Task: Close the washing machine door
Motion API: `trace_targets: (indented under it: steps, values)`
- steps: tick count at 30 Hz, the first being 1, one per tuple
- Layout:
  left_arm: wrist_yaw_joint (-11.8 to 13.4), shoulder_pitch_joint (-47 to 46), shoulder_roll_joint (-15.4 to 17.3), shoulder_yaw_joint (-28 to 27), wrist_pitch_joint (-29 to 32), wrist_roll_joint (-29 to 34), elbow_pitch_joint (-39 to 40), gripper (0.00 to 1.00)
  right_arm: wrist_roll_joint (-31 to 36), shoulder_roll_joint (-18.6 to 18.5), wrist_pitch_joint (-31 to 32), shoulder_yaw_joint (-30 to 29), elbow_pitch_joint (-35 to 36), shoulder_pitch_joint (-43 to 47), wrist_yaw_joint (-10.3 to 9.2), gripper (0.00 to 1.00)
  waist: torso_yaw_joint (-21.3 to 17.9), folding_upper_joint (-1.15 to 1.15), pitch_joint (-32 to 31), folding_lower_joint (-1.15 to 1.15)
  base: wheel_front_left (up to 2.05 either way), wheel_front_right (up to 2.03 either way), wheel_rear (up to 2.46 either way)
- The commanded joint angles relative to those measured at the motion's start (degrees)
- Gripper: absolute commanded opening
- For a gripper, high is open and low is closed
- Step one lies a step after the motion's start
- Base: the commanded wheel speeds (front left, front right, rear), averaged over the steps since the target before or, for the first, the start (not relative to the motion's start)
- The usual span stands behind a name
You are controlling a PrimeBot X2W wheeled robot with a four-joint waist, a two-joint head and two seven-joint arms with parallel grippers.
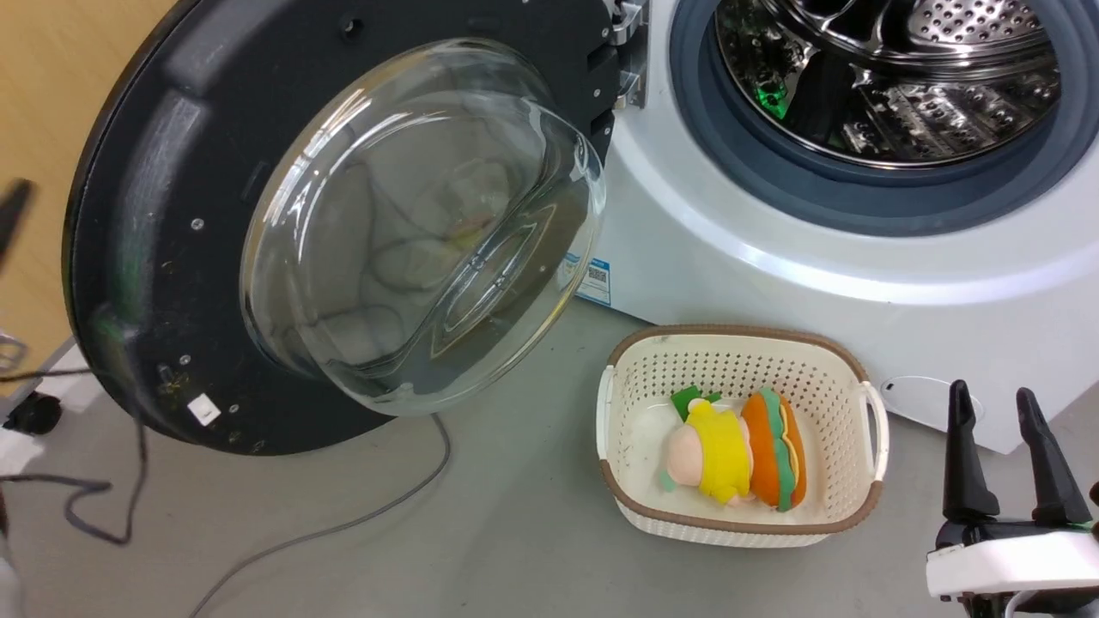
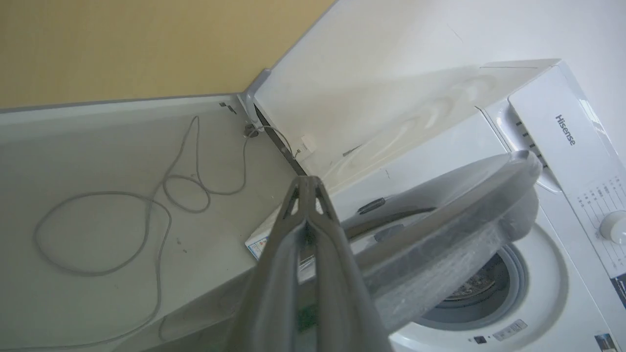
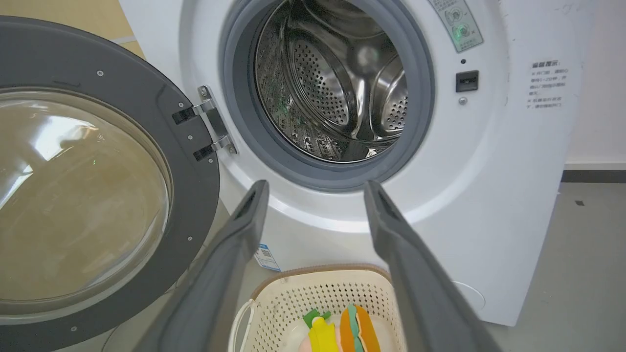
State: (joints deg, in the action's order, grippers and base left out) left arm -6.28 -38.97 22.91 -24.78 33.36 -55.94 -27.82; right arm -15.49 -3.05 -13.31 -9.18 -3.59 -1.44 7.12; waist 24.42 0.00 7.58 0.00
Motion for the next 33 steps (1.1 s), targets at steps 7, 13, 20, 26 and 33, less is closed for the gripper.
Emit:
trace_targets:
  steps: [7, 13, 20, 26, 33]
  values:
    - [-1.0, 6.9, 1.4, 6.4, 8.3, -10.2, 6.1, 0.00, -0.7, 0.2, -1.4, -0.5, -0.1, -1.0, 0.36, 1.00, 1.0, 0.00, 0.2, 0.00, 0.00, 0.00, 0.00]
    - [-1.2, 12.6, 1.8, 10.4, 10.4, -16.5, 12.6, 0.00, -1.3, 0.2, -1.7, -0.5, -0.2, -0.4, 0.36, 1.00, 1.6, 0.00, -0.6, 0.00, 0.00, 0.00, 0.00]
    - [-1.2, 18.2, 1.0, 17.3, 10.7, -19.6, 20.8, 0.00, -1.4, 0.2, -1.7, -0.3, -0.1, 0.5, 0.36, 1.00, 2.6, 0.00, -1.8, 0.00, 0.00, 0.00, 0.00]
    - [-1.2, 20.9, -0.7, 24.5, 10.2, -21.7, 28.0, 0.00, -1.2, 0.2, -1.7, 0.0, 0.0, 0.4, 0.36, 1.00, 2.6, 0.00, -2.6, 0.00, 0.00, 0.00, 0.00]
    - [-1.2, 23.4, -3.7, 32.6, 6.7, -22.9, 36.4, 0.00, -1.1, 0.2, -1.7, 0.1, 0.2, 0.4, 0.36, 1.00, 0.7, 0.00, -2.4, 0.00, 0.00, 0.00, 0.00]
